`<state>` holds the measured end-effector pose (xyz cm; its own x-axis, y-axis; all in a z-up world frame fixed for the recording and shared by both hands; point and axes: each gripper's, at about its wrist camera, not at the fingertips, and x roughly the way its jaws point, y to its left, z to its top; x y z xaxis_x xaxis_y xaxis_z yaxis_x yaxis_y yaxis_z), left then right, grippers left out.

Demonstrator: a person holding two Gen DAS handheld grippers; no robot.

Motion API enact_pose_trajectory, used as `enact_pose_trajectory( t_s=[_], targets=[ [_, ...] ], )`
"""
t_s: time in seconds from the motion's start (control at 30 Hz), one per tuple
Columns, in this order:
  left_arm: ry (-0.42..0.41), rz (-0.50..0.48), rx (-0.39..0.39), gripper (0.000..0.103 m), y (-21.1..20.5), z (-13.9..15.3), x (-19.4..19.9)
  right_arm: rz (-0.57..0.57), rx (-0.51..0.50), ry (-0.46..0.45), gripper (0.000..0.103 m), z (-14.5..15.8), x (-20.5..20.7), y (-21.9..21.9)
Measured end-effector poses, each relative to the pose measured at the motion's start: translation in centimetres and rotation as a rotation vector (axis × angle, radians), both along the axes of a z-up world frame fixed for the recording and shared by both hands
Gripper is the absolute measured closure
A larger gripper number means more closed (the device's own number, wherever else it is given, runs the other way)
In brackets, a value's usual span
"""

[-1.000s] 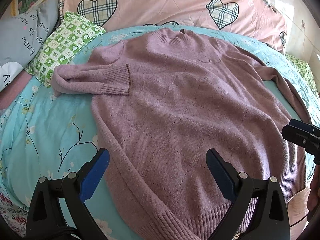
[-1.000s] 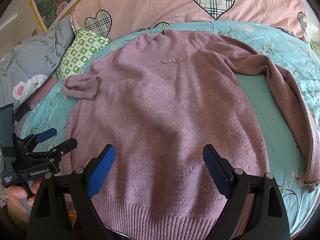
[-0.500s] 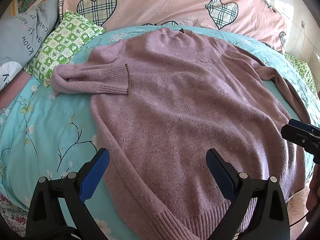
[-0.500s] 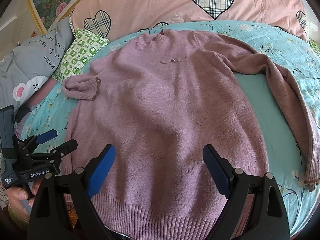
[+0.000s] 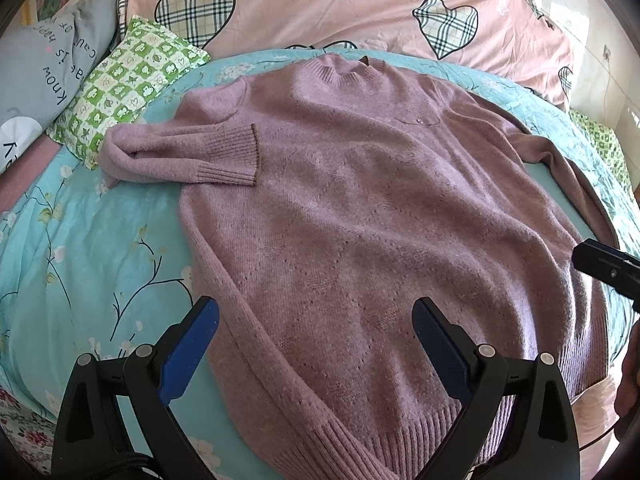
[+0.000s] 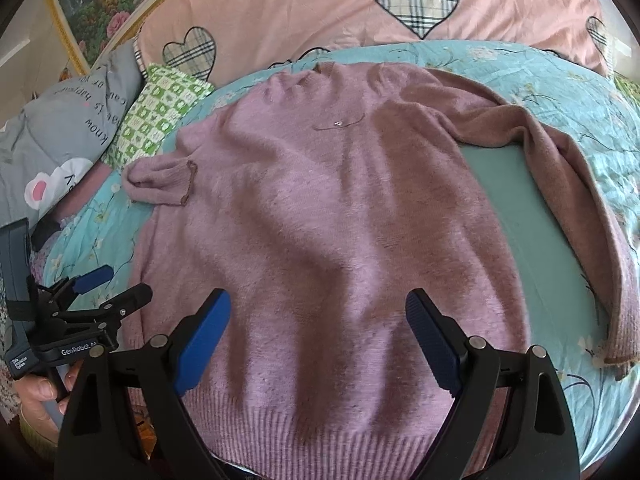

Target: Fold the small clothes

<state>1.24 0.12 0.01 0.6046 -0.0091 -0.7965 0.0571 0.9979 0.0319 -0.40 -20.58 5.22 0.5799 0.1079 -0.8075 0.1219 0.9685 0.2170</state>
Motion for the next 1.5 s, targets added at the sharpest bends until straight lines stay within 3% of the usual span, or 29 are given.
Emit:
enact_pose_trajectory(
  t_s=[0.37, 0.67, 0.83, 0.87, 0.93, 0.97, 1.0, 1.1, 1.3, 1.5],
  targets=[
    [0.005, -0.005, -0.018, 0.005, 0.2, 0.2, 0.7, -0.121, -0.045, -0.016, 0.014, 1.4, -2.3, -4.8],
    [0.001, -0.027, -0.067, 0.005, -0.2, 0.7, 2.4, -0.318, -0.266, 0.001, 0.015, 2.2, -5.6, -13.3],
    [-0.016, -0.040, -0.057, 0.005, -0.8, 1.3, 3.3, -0.321, -0.278, 0.076, 0.052, 0.7, -5.0, -15.5],
    [-0.019, -0.041, -0.060, 0.005, -0.8, 1.4, 3.4, -0.324, -0.279, 0.083, 0.055, 0.5, -5.1, -15.7],
    [-0.024, -0.043, -0.064, 0.005, -0.8, 1.5, 3.8, -0.333, -0.276, 0.084, 0.078, 0.4, -5.1, -16.1],
    [-0.019, -0.045, -0.063, 0.005, -0.8, 1.5, 4.0, -0.338, -0.271, 0.085, 0.084, 0.5, -5.2, -16.1],
    [-0.023, -0.047, -0.065, 0.005, -0.8, 1.4, 4.2, -0.337, -0.261, 0.086, 0.090, 0.6, -5.2, -16.3],
    [-0.013, -0.054, -0.076, 0.005, -0.9, 1.2, 4.9, -0.320, -0.267, 0.088, 0.093, 1.0, -4.7, -15.4],
    [-0.008, -0.070, -0.074, 0.005, -0.9, 1.1, 5.9, -0.223, 0.096, -0.069, 0.093, 3.9, -1.4, -14.8],
    [-0.051, -0.089, -0.150, 0.005, 0.6, 2.7, 7.0, -0.045, 0.316, -0.175, 0.093, 6.4, 8.3, -10.6]
  ],
)
